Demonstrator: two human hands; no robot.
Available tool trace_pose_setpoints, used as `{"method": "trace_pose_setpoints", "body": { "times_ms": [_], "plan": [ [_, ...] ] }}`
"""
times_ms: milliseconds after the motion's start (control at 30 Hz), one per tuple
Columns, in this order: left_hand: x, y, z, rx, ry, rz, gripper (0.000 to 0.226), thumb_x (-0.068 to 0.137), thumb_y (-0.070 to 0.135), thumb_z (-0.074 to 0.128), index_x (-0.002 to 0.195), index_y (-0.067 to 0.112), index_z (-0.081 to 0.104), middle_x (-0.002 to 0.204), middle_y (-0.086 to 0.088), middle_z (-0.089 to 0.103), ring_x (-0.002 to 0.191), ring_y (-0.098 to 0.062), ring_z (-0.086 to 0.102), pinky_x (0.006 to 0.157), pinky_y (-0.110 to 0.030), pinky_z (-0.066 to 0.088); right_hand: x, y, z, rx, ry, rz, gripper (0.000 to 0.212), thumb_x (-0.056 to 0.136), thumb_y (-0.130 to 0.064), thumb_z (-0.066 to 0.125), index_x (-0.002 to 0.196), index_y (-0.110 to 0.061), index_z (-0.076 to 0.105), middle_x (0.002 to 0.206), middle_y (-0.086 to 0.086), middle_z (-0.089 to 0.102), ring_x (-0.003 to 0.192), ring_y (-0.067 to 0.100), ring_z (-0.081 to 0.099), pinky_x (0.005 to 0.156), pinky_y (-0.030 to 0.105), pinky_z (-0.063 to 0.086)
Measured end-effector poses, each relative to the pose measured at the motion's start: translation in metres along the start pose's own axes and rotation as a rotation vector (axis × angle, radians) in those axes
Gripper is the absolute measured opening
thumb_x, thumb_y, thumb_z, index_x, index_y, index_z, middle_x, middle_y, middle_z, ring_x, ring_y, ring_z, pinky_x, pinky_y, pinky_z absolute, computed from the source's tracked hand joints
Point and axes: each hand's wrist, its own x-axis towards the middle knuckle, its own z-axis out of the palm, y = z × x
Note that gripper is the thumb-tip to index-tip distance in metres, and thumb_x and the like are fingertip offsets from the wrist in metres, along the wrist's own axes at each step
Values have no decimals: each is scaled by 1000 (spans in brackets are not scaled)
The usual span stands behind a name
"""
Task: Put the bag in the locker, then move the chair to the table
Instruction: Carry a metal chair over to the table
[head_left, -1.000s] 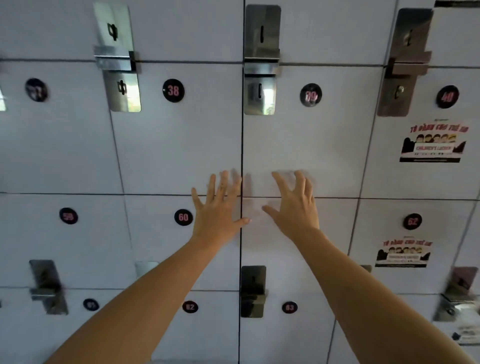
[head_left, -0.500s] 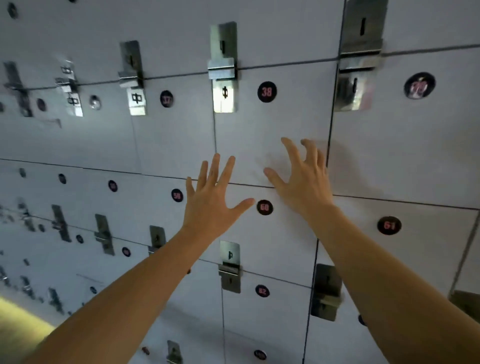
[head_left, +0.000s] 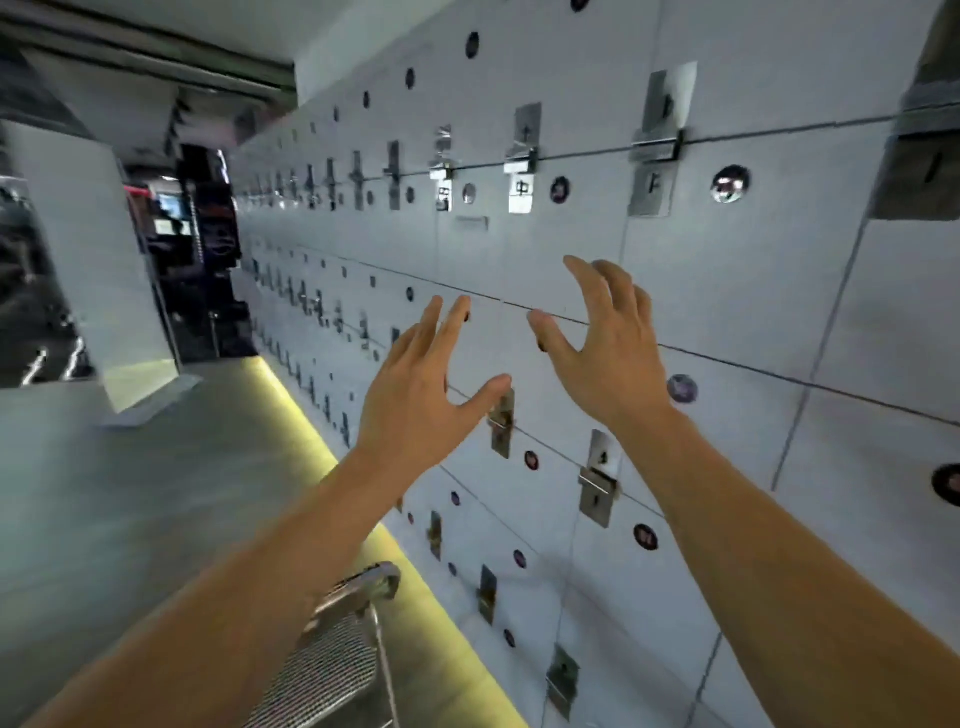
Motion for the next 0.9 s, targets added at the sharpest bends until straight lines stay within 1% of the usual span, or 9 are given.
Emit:
{"method": "trace_pose_setpoints", "body": {
  "times_ms": [200, 333, 433, 533, 633, 700, 800, 867, 900],
  "plan": [
    [-36, -101, -51, 85, 17, -243, 81, 86, 69, 46, 153, 45, 7, 163, 15, 7, 148, -19, 19, 114, -39, 28, 3, -90, 102, 213, -121, -107, 63, 94, -53, 52, 146, -20, 39, 148, 8, 40, 134, 30, 37, 109, 48, 37],
    [-70, -147, -76, 131, 74, -377, 79, 85, 67, 49, 152, 40, 19, 161, 14, 19, 145, -18, 28, 112, -43, 35, -5, -139, 151, 348, -216, -169, 61, 93, -54, 52, 143, -20, 43, 144, 9, 42, 133, 31, 40, 106, 50, 40],
    [-99, -172, -90, 183, 110, -474, 79, 82, 69, 50, 151, 42, 20, 159, 14, 27, 140, -21, 40, 106, -48, 42, -19, -168, 178, 456, -311, -219, 60, 95, -51, 52, 145, -21, 41, 144, 6, 41, 134, 26, 37, 108, 43, 38],
    [-132, -180, -100, 206, 164, -581, 78, 82, 63, 56, 151, 41, 26, 157, 10, 32, 136, -18, 45, 107, -43, 42, -38, -193, 199, 531, -413, -273, 60, 95, -51, 52, 146, -21, 40, 144, 5, 40, 135, 23, 36, 108, 37, 36],
    [-162, -173, -109, 294, 191, -671, 79, 83, 63, 56, 151, 39, 25, 155, 7, 38, 132, -18, 49, 105, -38, 44, -63, -214, 215, 635, -484, -321, 57, 94, -48, 55, 142, -19, 45, 140, 5, 44, 131, 22, 40, 109, 31, 34],
    [-183, -169, -114, 336, 214, -757, 76, 85, 59, 59, 151, 38, 27, 146, 1, 51, 126, -21, 55, 99, -34, 45, -82, -226, 226, 705, -565, -349, 57, 92, -47, 58, 141, -18, 47, 139, 7, 46, 132, 21, 40, 111, 32, 33],
    [-221, -170, -118, 391, 278, -881, 74, 84, 59, 60, 149, 39, 31, 128, -3, 66, 106, -24, 67, 89, -35, 51, -112, -239, 242, 778, -664, -385, 58, 89, -48, 58, 138, -18, 51, 135, 9, 51, 129, 25, 45, 107, 38, 38],
    [-247, -173, -116, 333, 347, -985, 73, 83, 53, 65, 148, 35, 36, 114, 1, 71, 90, -20, 70, 83, -37, 55, -130, -243, 252, 801, -712, -374, 52, 89, -42, 63, 132, -13, 56, 130, 13, 55, 124, 28, 50, 104, 35, 36],
    [-261, -175, -114, 298, 393, -1052, 71, 84, 47, 68, 147, 31, 40, 107, 7, 71, 84, -17, 69, 81, -37, 56, -140, -244, 257, 807, -755, -354, 48, 89, -39, 64, 128, -12, 59, 127, 13, 56, 121, 28, 52, 103, 32, 35]
  ]
}}
